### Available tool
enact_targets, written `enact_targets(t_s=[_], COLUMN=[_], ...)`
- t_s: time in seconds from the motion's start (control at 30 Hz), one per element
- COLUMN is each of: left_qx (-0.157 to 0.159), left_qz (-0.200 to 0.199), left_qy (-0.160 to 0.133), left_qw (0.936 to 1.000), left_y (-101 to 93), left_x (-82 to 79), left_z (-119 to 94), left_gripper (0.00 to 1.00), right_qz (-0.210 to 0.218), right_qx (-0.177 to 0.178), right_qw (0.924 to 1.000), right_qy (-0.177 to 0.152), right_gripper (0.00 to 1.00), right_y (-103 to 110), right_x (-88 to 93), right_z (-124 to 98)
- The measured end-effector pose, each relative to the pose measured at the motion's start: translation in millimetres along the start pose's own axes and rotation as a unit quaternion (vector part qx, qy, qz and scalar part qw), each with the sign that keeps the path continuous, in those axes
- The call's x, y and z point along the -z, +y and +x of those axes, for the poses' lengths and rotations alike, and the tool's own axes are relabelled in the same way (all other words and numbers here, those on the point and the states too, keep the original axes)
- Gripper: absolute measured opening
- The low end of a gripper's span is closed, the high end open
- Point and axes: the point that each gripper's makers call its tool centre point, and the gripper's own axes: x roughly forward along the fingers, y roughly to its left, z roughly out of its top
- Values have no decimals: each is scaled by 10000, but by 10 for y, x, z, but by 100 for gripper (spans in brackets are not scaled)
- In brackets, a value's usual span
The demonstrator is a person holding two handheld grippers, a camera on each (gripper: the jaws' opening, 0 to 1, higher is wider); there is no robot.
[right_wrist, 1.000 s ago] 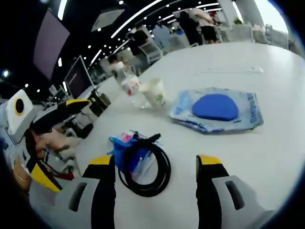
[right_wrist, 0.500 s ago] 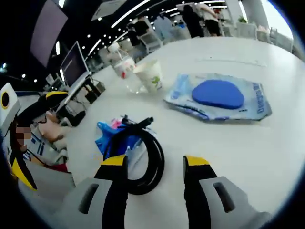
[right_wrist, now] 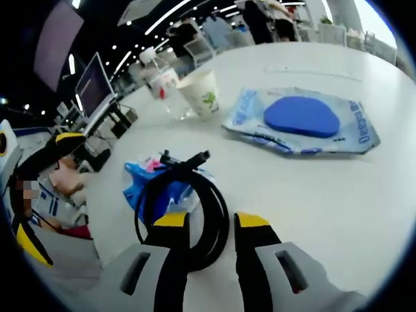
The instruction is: Arrange the tabletop items into an orderly group along one side of the table until the central work area is clear of visible clutter.
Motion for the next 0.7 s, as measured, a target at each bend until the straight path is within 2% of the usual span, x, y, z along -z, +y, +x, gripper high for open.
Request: enact_targets(t_s=[0.03,0.1,0.27,0.37,0.5,0.63,0.7], left_qx=[-46,-42,-27,51,85,64,55], left_qz=[-89,-97,-121,-287,-301,-288,-287], left_qy=[8,12,81,-70,-49,-50,-61], left_qw=[9999,9999,9999,9996,9995,9996,9996], left_y=[12,11,-2,-20,-33,-29,-25], left_x=[11,25,72,34,51,55,51], left_z=[7,13,32,27,37,32,30], left_gripper=[91,88,88,83,84,84,83], right_qz=[86,259,566,694,915,1304,1300], right_qx=[49,65,179,306,346,113,51], right_qw=[9999,9996,9982,9971,9952,9913,9914], right_qy=[33,21,35,81,65,144,131], right_gripper=[16,15,12,9,8,7,7], right_y=[-11,-13,-51,-83,-100,-36,-22], right_x=[13,-12,-7,13,19,58,63], right_z=[-6,-21,-24,-42,-43,-55,-65])
